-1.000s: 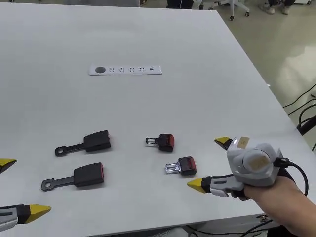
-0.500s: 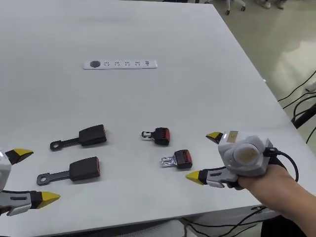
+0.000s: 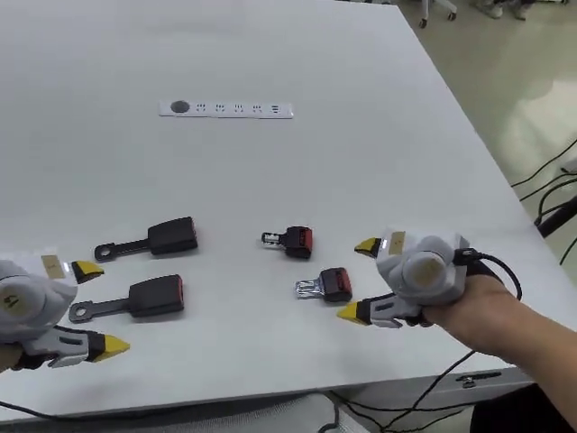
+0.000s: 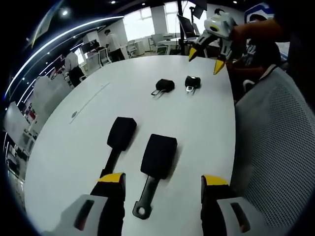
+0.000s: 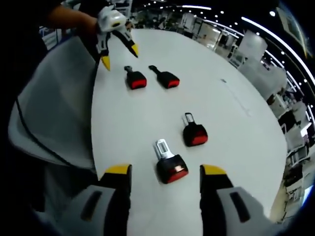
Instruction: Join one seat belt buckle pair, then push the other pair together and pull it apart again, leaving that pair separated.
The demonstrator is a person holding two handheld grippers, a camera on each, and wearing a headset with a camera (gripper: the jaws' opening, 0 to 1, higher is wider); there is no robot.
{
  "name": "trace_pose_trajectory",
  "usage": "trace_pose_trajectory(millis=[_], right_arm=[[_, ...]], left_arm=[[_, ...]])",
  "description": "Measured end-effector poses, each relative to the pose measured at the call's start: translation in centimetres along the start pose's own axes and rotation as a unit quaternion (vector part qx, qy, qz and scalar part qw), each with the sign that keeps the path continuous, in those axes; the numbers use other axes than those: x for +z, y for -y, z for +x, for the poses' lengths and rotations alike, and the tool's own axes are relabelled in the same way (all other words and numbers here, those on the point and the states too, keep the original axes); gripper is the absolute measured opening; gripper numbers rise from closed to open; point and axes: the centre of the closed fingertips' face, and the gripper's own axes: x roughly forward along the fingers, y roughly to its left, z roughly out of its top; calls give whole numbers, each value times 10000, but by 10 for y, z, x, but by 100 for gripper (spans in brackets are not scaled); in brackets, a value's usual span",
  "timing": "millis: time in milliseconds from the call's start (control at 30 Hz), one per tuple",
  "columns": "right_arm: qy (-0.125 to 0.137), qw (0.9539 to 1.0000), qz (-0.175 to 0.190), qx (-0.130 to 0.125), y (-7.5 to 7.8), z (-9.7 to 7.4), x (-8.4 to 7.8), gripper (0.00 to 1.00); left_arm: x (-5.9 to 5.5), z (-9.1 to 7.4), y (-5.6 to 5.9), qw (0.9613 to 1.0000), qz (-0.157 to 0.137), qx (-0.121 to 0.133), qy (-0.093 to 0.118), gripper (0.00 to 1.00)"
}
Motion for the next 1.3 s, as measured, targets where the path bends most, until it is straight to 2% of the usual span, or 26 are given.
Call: trace_pose_trajectory(millis=[133, 267, 333, 400, 467, 533, 633, 667, 700, 800, 933, 1000, 1033, 1100, 1167, 1233, 1300], right_arm=[[-39, 9998, -141, 138, 0, 8, -1, 51], [-125, 9993, -242, 247, 3, 17, -4, 48], [-174, 9990, -282, 288, 5, 22, -6, 47], [-220, 9987, -308, 346, 7, 26, -8, 46], [-281, 9981, -356, 421, 7, 30, -9, 45], [-310, 9975, -432, 459, 8, 35, -9, 44], [-403, 9956, -592, 596, 5, 42, -11, 43], [-455, 9948, -622, 665, 4, 44, -13, 43], [-491, 9939, -674, 717, 3, 45, -14, 42], [-484, 9935, -700, 753, 5, 50, -14, 41], [-550, 9925, -687, 850, 9, 55, -20, 39], [-511, 9925, -373, 1042, 5, 58, -23, 39], [-454, 9931, -384, 1013, 9, 59, -22, 39], [-530, 9925, -385, 1031, 11, 59, -25, 38], [-624, 9908, -484, 1099, 11, 61, -29, 38], [-682, 9894, -582, 1142, 11, 61, -31, 38], [-701, 9887, -616, 1171, 10, 61, -31, 38]], left_arm=[[-2, 10, -4, 9999, 111, -44, -115, 57], [-2, 19, -7, 9997, 172, -92, -143, 54], [-3, 23, -7, 9992, 331, -113, -205, 54], [-3, 26, -10, 9990, 368, -85, -239, 56], [-2, 29, -8, 9987, 368, -211, -265, 55], [-1, 32, -9, 9985, 409, -221, -288, 54], [-3, 36, -10, 9978, 395, -368, -392, 48], [-6, 39, -11, 9971, 422, -402, -499, 45], [-7, 40, -14, 9969, 450, -353, -546, 45], [-2, 41, -15, 9973, 404, -396, -459, 43], [0, 46, -16, 9964, 503, -450, -512, 44], [-1, 47, -13, 9952, 582, -556, -562, 44], [-1, 48, -11, 9943, 638, -639, -562, 44], [-3, 50, -8, 9922, 735, -785, -626, 43], [-5, 54, -10, 9919, 764, -785, -643, 43], [-6, 56, -7, 9906, 783, -909, -655, 40], [-8, 58, -9, 9903, 824, -866, -703, 38]])
